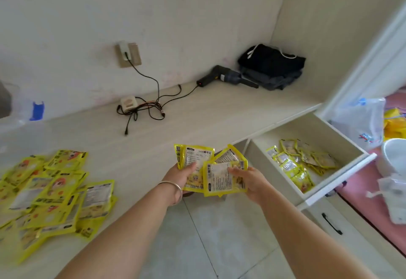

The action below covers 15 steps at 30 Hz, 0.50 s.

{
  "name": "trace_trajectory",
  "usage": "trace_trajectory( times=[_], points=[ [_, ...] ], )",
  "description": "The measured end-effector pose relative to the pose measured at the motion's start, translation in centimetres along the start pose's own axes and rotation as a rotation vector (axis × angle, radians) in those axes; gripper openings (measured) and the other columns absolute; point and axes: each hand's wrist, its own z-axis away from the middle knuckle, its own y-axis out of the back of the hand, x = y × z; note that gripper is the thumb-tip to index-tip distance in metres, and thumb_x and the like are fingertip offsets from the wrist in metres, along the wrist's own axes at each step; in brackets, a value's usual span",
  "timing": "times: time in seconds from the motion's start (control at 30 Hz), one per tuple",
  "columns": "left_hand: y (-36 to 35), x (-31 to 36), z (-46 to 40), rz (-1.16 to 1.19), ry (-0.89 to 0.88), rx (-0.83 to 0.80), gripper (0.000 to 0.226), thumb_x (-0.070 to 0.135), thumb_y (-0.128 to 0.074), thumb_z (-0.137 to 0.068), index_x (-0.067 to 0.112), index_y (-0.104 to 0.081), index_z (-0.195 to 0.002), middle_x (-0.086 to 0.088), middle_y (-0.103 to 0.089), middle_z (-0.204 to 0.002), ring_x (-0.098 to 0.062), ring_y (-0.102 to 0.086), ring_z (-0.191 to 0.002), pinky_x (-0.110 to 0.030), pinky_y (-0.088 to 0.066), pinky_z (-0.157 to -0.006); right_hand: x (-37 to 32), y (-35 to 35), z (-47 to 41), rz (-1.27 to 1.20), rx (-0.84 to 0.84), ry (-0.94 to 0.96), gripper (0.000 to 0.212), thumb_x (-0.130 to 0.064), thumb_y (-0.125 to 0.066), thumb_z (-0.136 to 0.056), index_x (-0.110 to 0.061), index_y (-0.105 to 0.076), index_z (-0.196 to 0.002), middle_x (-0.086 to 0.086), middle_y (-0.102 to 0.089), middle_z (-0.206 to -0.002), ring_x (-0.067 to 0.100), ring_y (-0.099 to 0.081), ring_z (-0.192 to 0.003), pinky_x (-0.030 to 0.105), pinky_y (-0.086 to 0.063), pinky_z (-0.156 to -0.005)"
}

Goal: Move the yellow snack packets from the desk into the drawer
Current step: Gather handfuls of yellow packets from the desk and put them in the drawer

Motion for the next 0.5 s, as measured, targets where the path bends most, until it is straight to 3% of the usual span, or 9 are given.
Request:
trace_trajectory(
  times=[0.13, 0.2, 0.27, 0.33, 0.37, 0.43, 0.5],
  points=[
    [-8.8, -0.3, -2.0, -0.074, 0.032, -0.088, 0.004, 0.021, -0.059, -0.091, 0.02, -0.061, -0.094, -0.002, -0.068, -0.083, -0.018, -0.065, -0.071, -0.026, -0.051, -0.057, -0.7, 8.7, 0.2, -0.081, 0.13, -0.024, 0.017, -0.005, -0.069, -0.081, -0.003, -0.064, -0.098, 0.021, -0.068, -0.101, 0.035, -0.066, -0.093, 0.043, -0.053, -0.082],
    [-14.1, -0.8, -3.5, -0.1, 0.081, -0.111, 0.012, 0.022, -0.062, -0.089, 0.017, -0.061, -0.101, -0.004, -0.068, -0.085, -0.02, -0.066, -0.072, -0.028, -0.054, -0.06, -1.1, 13.9, 0.2, -0.105, 0.232, -0.051, 0.023, -0.009, -0.073, -0.079, -0.003, -0.063, -0.098, 0.023, -0.068, -0.103, 0.037, -0.066, -0.098, 0.04, -0.052, -0.08],
    [-18.5, -1.6, -5.4, -0.111, 0.095, -0.13, 0.037, 0.033, -0.072, -0.08, 0.01, -0.062, -0.107, -0.009, -0.07, -0.095, -0.026, -0.068, -0.082, -0.036, -0.059, -0.07, -1.4, 18.8, -0.2, -0.12, 0.307, -0.081, 0.031, -0.011, -0.076, -0.076, -0.002, -0.063, -0.103, 0.025, -0.067, -0.112, 0.04, -0.064, -0.107, 0.042, -0.05, -0.087],
    [-22.3, -2.2, -6.9, -0.164, 0.119, -0.141, 0.076, 0.051, -0.081, -0.057, 0.008, -0.06, -0.116, -0.012, -0.069, -0.109, -0.031, -0.067, -0.1, -0.047, -0.055, -0.089, -1.7, 22.6, -0.4, -0.156, 0.347, -0.095, 0.029, -0.009, -0.073, -0.078, -0.002, -0.062, -0.104, 0.024, -0.067, -0.112, 0.039, -0.066, -0.103, 0.046, -0.052, -0.092],
    [-23.9, -2.4, -7.6, -0.166, 0.122, -0.148, 0.076, 0.051, -0.081, -0.058, 0.009, -0.059, -0.117, -0.012, -0.068, -0.111, -0.031, -0.065, -0.103, -0.048, -0.052, -0.092, -1.8, 24.1, -0.6, -0.178, 0.373, -0.112, 0.029, -0.008, -0.072, -0.078, -0.002, -0.062, -0.104, 0.023, -0.068, -0.11, 0.038, -0.067, -0.1, 0.047, -0.053, -0.092],
    [-27.0, -2.2, -8.2, -0.173, 0.145, -0.164, 0.042, 0.033, -0.074, -0.078, 0.007, -0.061, -0.109, -0.011, -0.069, -0.104, -0.028, -0.065, -0.099, -0.045, -0.053, -0.09, -1.8, 26.8, -1.4, -0.22, 0.427, -0.136, 0.031, -0.009, -0.073, -0.078, -0.002, -0.061, -0.106, 0.022, -0.069, -0.109, 0.037, -0.068, -0.098, 0.05, -0.052, -0.092],
    [-29.1, -1.8, -8.9, -0.225, 0.168, -0.163, 0.031, 0.028, -0.068, -0.084, 0.008, -0.062, -0.106, -0.011, -0.069, -0.102, -0.028, -0.066, -0.095, -0.044, -0.053, -0.089, -1.6, 28.2, -2.4, -0.264, 0.475, -0.16, 0.036, -0.011, -0.073, -0.077, -0.002, -0.061, -0.109, 0.022, -0.069, -0.11, 0.039, -0.067, -0.101, 0.053, -0.051, -0.094]
  ],
)
